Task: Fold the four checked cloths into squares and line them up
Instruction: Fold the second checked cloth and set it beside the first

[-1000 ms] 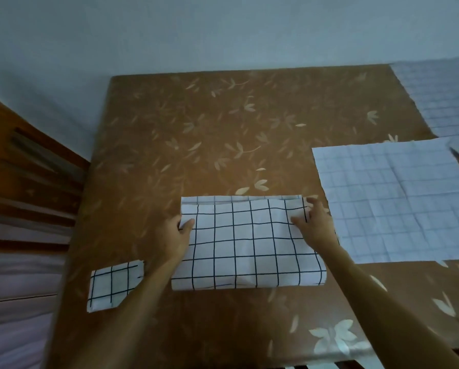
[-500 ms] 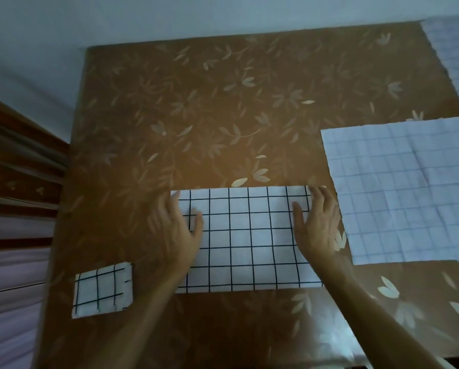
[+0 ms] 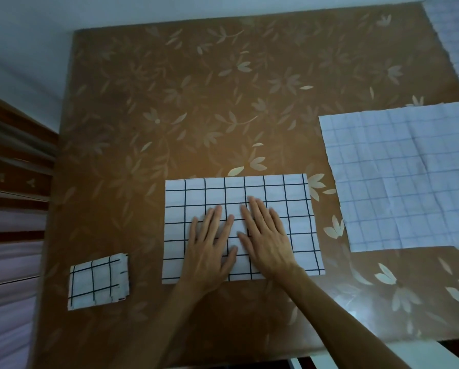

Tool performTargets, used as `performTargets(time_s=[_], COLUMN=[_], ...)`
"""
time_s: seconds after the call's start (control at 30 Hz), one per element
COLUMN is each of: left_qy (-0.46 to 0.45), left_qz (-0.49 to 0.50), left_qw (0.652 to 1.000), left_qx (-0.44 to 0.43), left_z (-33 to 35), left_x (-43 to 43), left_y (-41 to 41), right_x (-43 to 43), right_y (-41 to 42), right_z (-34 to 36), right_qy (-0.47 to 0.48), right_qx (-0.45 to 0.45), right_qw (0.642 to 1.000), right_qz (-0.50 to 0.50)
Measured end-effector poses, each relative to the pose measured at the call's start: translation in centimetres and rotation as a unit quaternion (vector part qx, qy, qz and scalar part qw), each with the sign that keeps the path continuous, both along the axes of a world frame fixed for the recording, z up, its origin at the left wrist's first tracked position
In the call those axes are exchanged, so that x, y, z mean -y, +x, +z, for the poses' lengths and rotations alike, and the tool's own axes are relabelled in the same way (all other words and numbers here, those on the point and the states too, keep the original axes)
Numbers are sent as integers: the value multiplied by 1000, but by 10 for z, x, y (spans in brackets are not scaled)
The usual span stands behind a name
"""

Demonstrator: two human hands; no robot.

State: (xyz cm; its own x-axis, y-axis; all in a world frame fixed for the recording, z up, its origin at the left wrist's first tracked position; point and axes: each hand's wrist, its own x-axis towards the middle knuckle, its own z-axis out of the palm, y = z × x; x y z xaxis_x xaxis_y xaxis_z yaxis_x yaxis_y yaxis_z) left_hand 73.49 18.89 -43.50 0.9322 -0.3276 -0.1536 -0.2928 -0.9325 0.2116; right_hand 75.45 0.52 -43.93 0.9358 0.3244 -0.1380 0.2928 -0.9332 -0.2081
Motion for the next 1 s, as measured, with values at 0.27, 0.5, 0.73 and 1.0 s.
performTargets(time_s=[0.27,0.5,0.73,1.0], left_qy=[7,32,70,54], left_qz=[14,6,39,42], left_qw=[1000,999,996,998], left_qx=[-19,-22,-28,-2], left_z=[3,6,10,24], left_x=[-1,-8,-60,-53], left_y=[-6,-5,-20,-20], right_x=[3,9,73,79], right_y=[-4,-5,-7,-10], right_z=[3,4,9,17], right_qy=[-12,-6,-13,-13], right_qx=[-13,-14,-5,-1], right_qw=[1000,1000,998,998], right_qz=[1,1,-57,-64])
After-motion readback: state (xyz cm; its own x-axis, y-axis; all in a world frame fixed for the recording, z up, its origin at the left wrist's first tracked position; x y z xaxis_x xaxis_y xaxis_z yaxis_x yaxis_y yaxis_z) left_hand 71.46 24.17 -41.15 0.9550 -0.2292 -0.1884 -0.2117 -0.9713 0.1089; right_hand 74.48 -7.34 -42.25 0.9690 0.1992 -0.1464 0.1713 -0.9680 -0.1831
